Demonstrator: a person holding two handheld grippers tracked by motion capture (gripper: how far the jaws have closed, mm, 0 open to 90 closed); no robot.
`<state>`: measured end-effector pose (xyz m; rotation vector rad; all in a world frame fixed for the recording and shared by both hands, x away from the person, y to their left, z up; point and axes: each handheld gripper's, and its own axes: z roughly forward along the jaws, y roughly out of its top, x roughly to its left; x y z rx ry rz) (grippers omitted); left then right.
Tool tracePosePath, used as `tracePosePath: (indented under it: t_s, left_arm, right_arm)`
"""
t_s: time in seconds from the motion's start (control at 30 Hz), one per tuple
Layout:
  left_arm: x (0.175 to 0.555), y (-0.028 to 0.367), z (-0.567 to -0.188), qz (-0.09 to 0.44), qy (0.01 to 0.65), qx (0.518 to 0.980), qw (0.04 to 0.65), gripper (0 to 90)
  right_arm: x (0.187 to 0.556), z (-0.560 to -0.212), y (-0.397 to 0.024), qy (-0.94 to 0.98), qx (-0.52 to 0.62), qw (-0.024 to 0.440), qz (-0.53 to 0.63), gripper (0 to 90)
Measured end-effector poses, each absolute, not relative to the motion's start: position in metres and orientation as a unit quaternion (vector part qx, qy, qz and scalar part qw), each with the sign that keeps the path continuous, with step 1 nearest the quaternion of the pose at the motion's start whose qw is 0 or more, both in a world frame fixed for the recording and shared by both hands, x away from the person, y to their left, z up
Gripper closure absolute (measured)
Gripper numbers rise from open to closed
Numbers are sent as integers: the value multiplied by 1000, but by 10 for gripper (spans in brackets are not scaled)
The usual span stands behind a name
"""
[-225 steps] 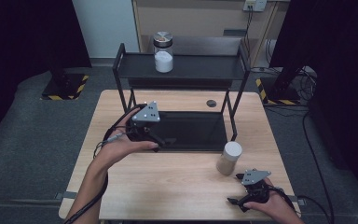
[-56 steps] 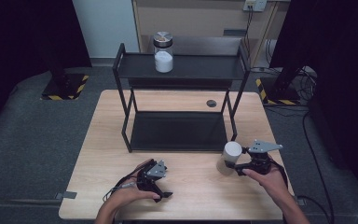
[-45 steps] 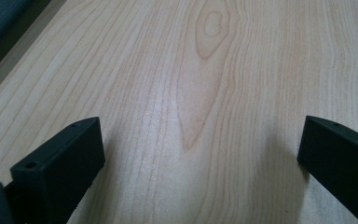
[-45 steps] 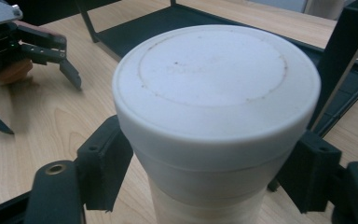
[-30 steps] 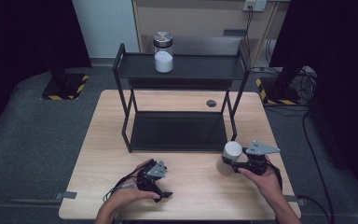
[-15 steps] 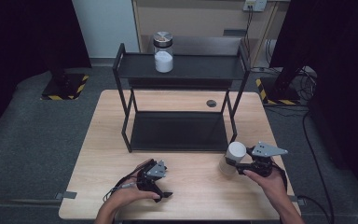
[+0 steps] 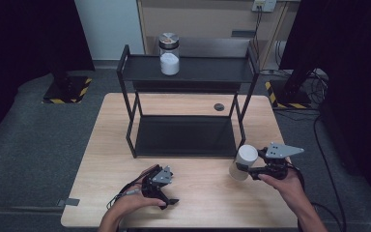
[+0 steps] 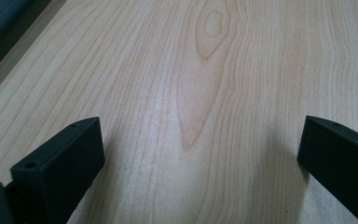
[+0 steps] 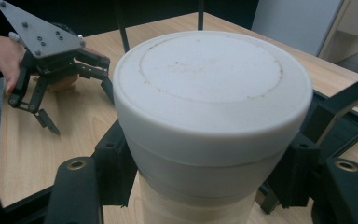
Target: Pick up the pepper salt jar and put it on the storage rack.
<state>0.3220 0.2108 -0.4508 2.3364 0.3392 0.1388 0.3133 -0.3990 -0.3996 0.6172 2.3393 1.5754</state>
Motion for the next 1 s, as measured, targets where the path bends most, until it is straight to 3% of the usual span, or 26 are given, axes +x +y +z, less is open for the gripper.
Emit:
tracePosePath:
  t_s: [1.0]
  left_arm:
    - [321,211,-451,55,135,914,378,0]
  right_arm:
    - [338,-315,-394,810,165,117,550,366]
